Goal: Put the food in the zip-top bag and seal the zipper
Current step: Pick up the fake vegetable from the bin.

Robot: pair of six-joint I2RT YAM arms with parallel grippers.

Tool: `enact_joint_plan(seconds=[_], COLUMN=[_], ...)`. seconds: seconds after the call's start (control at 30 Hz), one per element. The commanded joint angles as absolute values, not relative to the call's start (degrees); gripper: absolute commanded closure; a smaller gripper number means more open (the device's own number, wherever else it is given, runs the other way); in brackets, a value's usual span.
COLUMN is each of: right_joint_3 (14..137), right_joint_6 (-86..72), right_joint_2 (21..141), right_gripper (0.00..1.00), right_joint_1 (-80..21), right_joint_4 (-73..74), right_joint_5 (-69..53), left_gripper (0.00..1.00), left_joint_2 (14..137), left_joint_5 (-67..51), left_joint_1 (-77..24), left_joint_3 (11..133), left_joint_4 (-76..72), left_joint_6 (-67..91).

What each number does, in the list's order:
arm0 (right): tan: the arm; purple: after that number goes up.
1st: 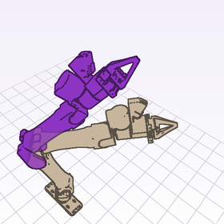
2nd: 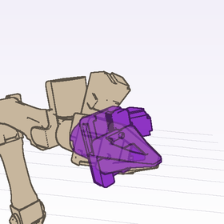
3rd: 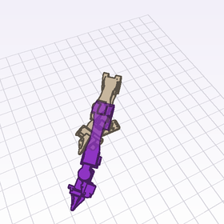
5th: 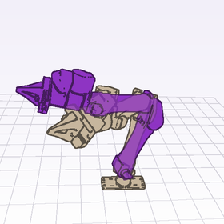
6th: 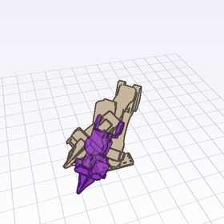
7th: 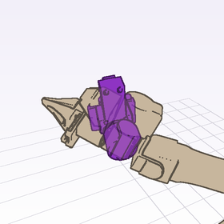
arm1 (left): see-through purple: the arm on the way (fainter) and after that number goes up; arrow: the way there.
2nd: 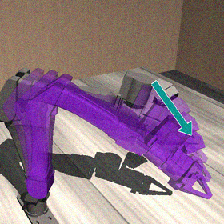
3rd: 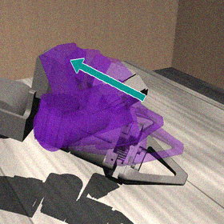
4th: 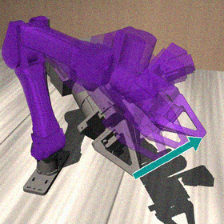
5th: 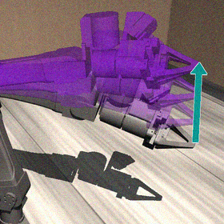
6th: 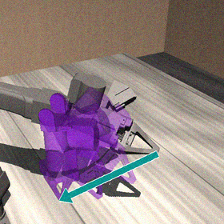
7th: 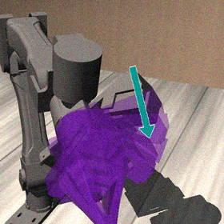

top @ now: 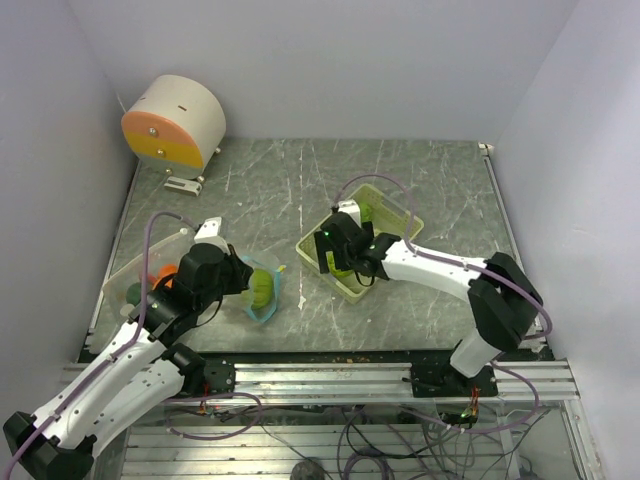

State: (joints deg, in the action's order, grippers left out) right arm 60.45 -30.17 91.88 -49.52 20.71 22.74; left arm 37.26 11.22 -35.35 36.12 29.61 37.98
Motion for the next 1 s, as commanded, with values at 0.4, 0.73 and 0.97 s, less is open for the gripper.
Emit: enact_joint_plan(seconds=[0.4, 0.73, 0.97], right_joint_3=[56.0, 55.69, 51.81], right_joint_6=[-29.98, -24.85, -20.94], right_joint_2=[96.99, 75.88, 65.19], right_gripper=[0.5, 0.69, 0.7], right_joint_1=[-46.15, -46.23, -46.25], right_joint_4=[15.63, 17.63, 9.3], right_joint_5=[20.25, 20.8, 1.85], left_gripper=[0.93, 0.93, 0.93], left_joint_2=[36.32, 35.01, 31.26], left_joint_5=[10.34, 5.28, 6.6], left_joint_1=[-35.1, -35.1, -35.09], left_joint_3=[38.52, 39.2, 29.85], left_joint_4=[30.12, 23.38, 14.21], left_joint_6=[38.14, 42.52, 51.1])
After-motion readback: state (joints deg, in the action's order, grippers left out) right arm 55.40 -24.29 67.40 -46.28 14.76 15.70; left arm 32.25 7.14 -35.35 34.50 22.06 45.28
